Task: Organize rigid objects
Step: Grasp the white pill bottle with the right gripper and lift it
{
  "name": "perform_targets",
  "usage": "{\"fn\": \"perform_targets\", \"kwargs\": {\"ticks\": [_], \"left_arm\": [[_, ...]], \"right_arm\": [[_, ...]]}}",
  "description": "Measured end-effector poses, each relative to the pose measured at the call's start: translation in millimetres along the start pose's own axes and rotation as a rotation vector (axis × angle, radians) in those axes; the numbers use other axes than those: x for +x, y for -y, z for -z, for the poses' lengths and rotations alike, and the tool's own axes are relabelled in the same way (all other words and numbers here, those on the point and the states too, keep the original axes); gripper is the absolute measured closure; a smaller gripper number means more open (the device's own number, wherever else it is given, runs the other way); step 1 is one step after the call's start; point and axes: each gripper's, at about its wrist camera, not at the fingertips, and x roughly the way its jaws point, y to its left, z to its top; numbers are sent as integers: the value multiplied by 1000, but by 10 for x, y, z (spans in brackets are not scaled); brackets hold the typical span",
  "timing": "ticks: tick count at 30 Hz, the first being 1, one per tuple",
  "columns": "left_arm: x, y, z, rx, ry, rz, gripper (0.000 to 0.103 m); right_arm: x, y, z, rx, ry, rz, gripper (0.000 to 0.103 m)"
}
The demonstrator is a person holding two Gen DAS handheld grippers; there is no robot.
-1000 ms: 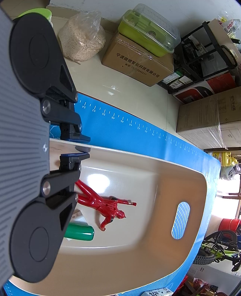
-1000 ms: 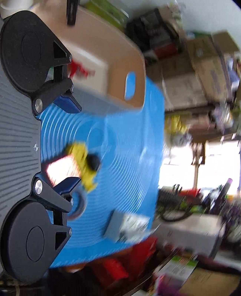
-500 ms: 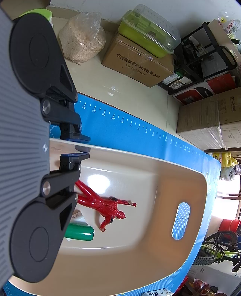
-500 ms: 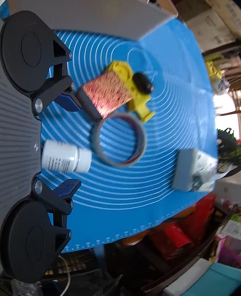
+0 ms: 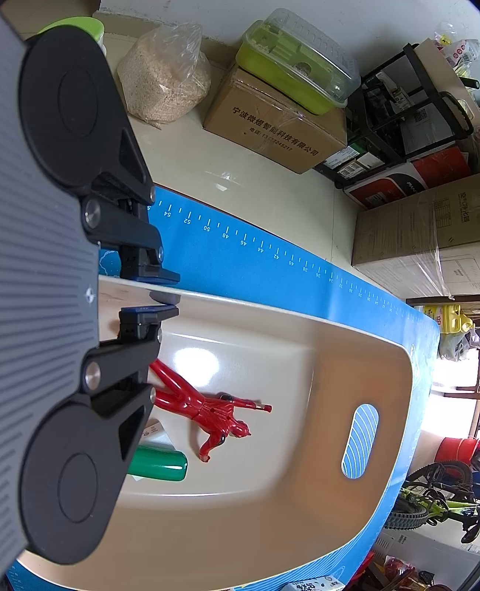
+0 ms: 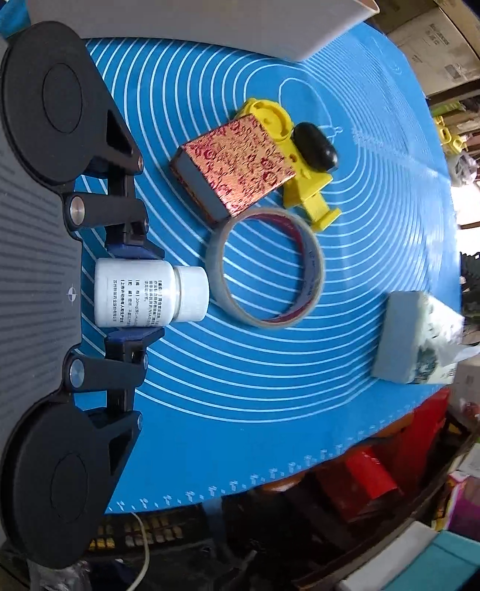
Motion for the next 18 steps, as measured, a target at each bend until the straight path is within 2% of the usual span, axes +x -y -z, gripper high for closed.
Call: {"fn": "perform_targets", "kwargs": {"ticks": [8,15,18], "left_arm": [[0,-1,-1,0,0,0,89],[-1,-3,-1,0,0,-1,90],[0,-3,2,-1,-1,-1,89]], "right_arm": [[-293,-35,-60,4,118,1,59],[-711,-261,-91,-39,312,-66,59],[-853,-430,-106,-55,366,-131,59]]}}
